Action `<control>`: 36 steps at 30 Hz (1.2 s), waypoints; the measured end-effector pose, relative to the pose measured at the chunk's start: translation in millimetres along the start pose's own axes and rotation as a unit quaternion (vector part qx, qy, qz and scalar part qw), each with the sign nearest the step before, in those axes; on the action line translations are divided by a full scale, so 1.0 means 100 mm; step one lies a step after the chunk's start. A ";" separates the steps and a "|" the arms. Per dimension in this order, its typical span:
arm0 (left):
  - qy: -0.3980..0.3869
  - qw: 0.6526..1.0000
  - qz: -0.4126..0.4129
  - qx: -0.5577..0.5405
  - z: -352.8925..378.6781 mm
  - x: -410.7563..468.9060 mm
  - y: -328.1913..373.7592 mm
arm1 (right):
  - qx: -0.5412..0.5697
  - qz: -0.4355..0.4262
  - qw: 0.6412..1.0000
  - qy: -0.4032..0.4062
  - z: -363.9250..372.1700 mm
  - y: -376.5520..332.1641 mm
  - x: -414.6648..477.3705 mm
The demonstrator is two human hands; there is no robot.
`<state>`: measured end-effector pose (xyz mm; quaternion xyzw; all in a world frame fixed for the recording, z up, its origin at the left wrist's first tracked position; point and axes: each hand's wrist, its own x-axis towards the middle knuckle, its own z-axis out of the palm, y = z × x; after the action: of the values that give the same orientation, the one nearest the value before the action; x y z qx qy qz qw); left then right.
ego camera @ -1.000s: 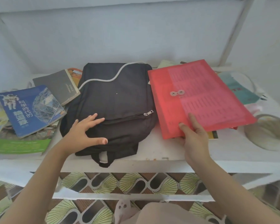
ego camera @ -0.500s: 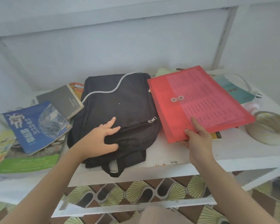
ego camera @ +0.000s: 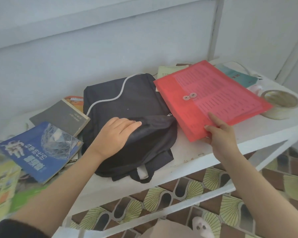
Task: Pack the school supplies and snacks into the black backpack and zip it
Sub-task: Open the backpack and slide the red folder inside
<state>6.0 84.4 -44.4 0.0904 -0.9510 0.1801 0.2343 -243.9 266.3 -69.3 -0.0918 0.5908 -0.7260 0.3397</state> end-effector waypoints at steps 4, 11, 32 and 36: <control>-0.178 0.961 -0.137 -0.160 -0.10 -0.04 -0.04 | -0.017 -0.017 1.000 0.018 -0.01 0.10 0.02; -0.230 0.926 -0.216 -0.206 -0.14 0.11 -0.21 | -0.039 -0.018 0.998 0.054 0.02 0.25 0.12; -0.183 0.962 -0.137 -0.152 0.04 -0.12 -0.53 | -0.075 -0.022 0.994 0.080 0.09 0.34 0.12; -0.186 0.918 -0.232 -0.263 -0.01 -0.06 -0.57 | -0.081 -0.028 0.992 0.088 0.11 0.34 0.12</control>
<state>25.7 33.0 -29.6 0.2760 -0.9427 -0.1558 0.1040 -233.9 247.9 -100.7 -0.0710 0.6725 -0.6904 0.2570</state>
